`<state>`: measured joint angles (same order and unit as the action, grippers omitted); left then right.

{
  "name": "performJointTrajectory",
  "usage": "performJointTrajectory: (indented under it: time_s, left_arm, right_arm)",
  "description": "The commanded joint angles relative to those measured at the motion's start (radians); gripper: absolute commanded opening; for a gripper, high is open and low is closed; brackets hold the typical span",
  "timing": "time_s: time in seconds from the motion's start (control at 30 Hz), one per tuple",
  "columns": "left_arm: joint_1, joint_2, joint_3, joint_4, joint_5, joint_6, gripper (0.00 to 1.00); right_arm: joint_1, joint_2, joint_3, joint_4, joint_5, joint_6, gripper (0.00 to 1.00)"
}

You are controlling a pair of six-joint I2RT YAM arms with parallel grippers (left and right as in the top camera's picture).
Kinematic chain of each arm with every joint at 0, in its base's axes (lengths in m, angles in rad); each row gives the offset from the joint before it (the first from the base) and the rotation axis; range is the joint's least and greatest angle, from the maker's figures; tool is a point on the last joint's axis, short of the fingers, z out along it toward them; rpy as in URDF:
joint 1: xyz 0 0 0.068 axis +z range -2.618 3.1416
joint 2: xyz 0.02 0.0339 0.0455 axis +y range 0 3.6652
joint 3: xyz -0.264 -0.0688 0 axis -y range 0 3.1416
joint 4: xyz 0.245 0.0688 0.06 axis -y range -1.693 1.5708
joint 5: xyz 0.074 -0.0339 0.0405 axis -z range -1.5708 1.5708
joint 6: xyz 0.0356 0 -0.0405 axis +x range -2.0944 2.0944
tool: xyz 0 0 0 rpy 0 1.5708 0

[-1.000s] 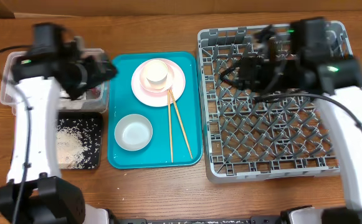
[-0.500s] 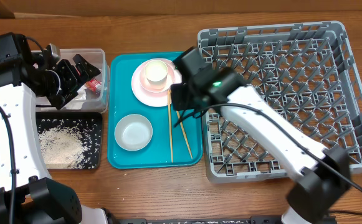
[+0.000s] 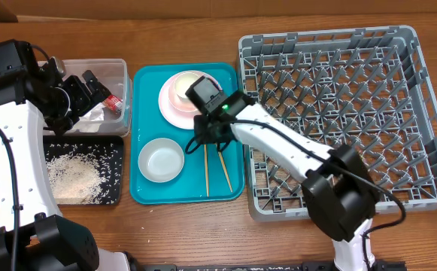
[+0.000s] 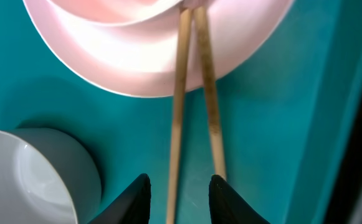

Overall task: Sort waste into correct bins and load items into the dishwasher
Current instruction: 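Reach the right gripper to the wooden chopsticks beside the pink plate, then close the right gripper on a wooden chopstick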

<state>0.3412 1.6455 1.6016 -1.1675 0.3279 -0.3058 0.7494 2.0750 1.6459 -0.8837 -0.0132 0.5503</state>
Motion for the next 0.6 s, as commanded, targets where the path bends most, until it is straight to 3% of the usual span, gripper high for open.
performJointTrajectory:
  time_s: [0.0,0.27,0.57]
  left_arm:
    - [-0.001,-0.024,0.017,-0.002,-0.029,0.022,1.0]
    - [-0.001,-0.024,0.017,-0.002,-0.029,0.022,1.0]
    - [-0.001,-0.024,0.017,-0.002,-0.029,0.022,1.0]
  right_arm:
    - [0.03,0.037,-0.003,0.005,0.048,0.04,0.33]
    - [0.039,0.1,-0.004,0.013,0.09,0.134,0.32]
    - [0.052,0.154,-0.004,0.042,0.034,0.135,0.3]
